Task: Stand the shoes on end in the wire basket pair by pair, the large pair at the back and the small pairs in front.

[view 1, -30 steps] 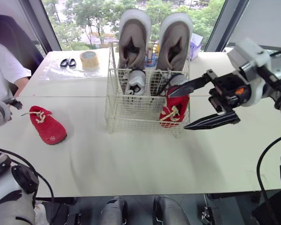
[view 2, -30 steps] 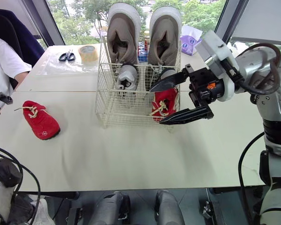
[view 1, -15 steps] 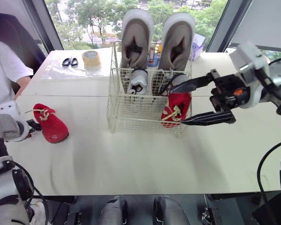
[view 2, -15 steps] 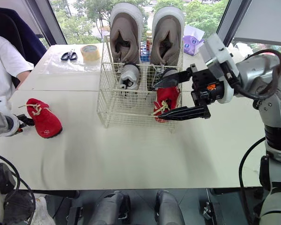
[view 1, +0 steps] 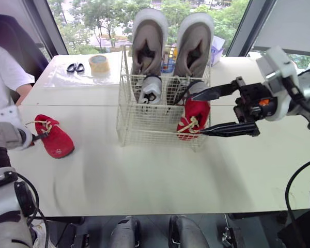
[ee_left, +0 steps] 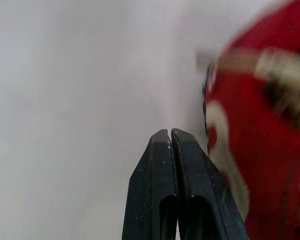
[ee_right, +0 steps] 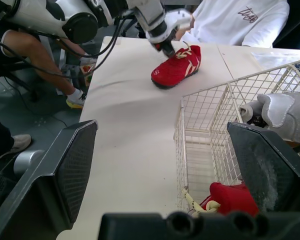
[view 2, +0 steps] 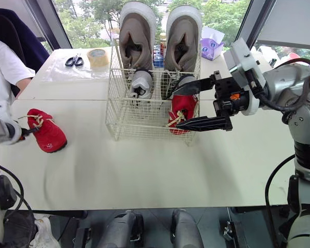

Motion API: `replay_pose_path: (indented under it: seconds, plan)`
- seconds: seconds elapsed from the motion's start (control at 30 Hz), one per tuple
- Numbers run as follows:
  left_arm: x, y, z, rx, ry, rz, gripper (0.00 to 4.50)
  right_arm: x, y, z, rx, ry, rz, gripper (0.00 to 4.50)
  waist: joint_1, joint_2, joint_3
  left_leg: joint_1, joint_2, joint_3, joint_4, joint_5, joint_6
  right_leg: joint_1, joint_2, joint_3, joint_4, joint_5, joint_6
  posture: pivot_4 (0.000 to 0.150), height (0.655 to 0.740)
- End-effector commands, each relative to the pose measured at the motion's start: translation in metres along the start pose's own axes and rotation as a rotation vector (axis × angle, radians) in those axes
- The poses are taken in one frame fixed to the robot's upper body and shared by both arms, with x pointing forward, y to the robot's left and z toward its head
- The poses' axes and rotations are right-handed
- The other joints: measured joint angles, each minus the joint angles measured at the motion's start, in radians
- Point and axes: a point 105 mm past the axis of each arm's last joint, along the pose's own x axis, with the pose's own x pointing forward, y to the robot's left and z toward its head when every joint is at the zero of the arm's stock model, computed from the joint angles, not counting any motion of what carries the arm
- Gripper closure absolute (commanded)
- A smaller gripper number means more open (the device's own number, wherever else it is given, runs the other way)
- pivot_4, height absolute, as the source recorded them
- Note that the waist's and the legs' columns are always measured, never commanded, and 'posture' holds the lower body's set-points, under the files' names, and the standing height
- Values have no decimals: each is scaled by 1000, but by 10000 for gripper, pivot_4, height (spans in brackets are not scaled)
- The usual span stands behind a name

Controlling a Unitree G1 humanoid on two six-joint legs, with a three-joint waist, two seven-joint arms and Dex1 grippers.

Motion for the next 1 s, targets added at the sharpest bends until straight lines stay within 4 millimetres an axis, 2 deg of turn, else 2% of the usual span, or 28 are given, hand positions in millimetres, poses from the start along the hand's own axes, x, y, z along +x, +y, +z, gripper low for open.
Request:
replay_pose_path:
  seconds: [0.03,0.07,0.13,0.27,0.3,0.33,0.57,0.8,0.93,1.0]
  plan:
    - [-44,-1,54,-27,-280,23,44458,-4,-2,12,-53,-12,-8,0,0,0,0,0,-1,0,0,0,0,0,0,0,0,0,0,1500,7400]
    - [-56,-6,64,-26,-352,13,44458,-3,-4,12,-51,-16,-7,0,-1,0,0,0,-1,0,0,0,0,0,-1,0,0,0,0,1500,7400]
    - [-68,-13,71,-27,-416,-17,44458,-3,-6,13,-48,-21,-6,0,-1,0,0,0,-1,1,0,1,1,0,-1,0,-1,0,0,1500,7400]
    - [-65,-10,55,-63,-366,-53,44458,1,-12,11,-47,-28,1,0,-4,0,0,0,-1,1,0,2,3,1,1,-1,0,0,0,1500,7400]
    - [-63,-9,52,-63,-350,-46,39287,1,-13,12,-48,-29,3,0,-5,0,0,0,0,1,0,2,3,1,2,-1,1,0,0,1500,7400]
    - [-58,-7,46,-61,-309,-34,36389,1,-14,11,-49,-29,3,0,-5,0,0,0,0,1,0,2,3,0,2,-1,1,0,0,1500,7400]
    - [-30,-13,15,-64,-63,-43,2772,1,-16,10,-52,-21,-2,0,2,0,0,0,0,2,2,3,4,2,6,-1,1,0,1,1500,7400]
    - [-6,-21,-1,-31,57,-59,2772,-3,-13,8,-46,-8,-42,0,0,0,-1,0,0,2,2,3,4,2,6,-2,2,0,1,1500,7400]
    - [14,-25,-13,6,129,-52,2772,-3,-13,6,-47,-3,-67,0,0,0,-1,0,0,3,2,3,4,1,6,-2,3,0,1,1500,7400]
    - [31,-21,-27,20,177,-30,2772,-4,-13,7,-47,-8,-82,0,1,0,-1,1,0,3,2,3,4,2,6,-2,3,0,1,1500,7400]
